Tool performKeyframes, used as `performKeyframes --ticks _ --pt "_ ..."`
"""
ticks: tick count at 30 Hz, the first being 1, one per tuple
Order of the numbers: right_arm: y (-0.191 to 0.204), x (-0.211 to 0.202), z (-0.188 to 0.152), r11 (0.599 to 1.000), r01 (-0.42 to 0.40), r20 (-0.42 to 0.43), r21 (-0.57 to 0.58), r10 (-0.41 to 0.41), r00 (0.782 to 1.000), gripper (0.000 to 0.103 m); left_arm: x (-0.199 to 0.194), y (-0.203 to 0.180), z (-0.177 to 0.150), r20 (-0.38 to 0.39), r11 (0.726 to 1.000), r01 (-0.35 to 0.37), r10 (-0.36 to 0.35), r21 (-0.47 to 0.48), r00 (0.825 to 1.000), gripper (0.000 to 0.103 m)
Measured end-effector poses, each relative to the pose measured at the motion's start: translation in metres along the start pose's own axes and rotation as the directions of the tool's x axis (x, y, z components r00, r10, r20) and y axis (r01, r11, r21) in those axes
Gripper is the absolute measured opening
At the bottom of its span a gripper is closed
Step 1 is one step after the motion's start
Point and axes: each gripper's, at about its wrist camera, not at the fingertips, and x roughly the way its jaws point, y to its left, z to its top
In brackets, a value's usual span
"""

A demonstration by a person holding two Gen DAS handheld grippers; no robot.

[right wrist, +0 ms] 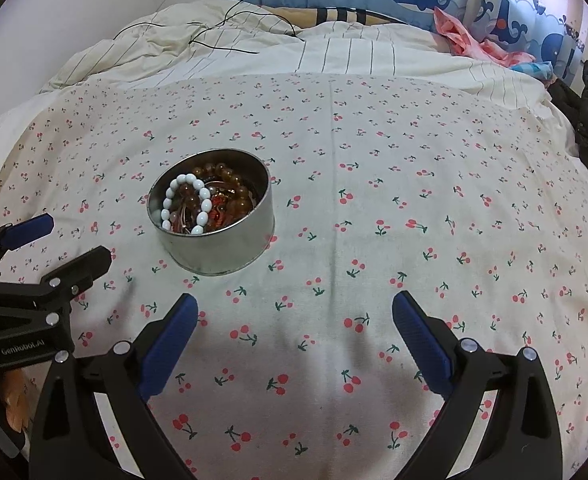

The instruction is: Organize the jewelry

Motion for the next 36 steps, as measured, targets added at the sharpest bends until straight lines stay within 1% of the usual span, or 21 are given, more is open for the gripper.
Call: performKeyframes --ticks 2,7,19,24,36 --pt "-0.0005 0.0001 -0.0002 1.0 0.0 0.001 0.001 0.0 1.0 0.094 0.0008 0.0021 0.0009 -0.004 1.0 -0.011 0.011 -0.01 1.0 0.095" --pt "-0.001 -0.0006 -0.0002 1.0 -0.003 0.002 0.004 0.003 1.0 0.094 0.0057 0.0059 0.0017 -0.035 1.0 0.009 -0.01 -0.029 0.999 0.095" --pt "-0.0002 -0.0016 0.0006 1.0 -0.006 0.002 0.001 0.006 1.0 0.094 0.0066 0.0049 0.0026 -0.037 1.0 -0.016 0.015 -0.018 0.999 0.095" --pt "0.0004 -0.0017 0.0003 1.0 -0.006 0.001 0.001 0.006 1.0 0.094 0.0074 0.007 0.0023 -0.044 0.999 -0.015 0.014 -0.031 0.999 0.095" --pt "0.0018 -0.0009 0.0006 1.0 -0.01 -0.007 -0.01 0.01 1.0 0.094 0.0087 0.0039 0.0011 -0.052 1.0 -0.016 0.015 -0.022 0.999 0.095"
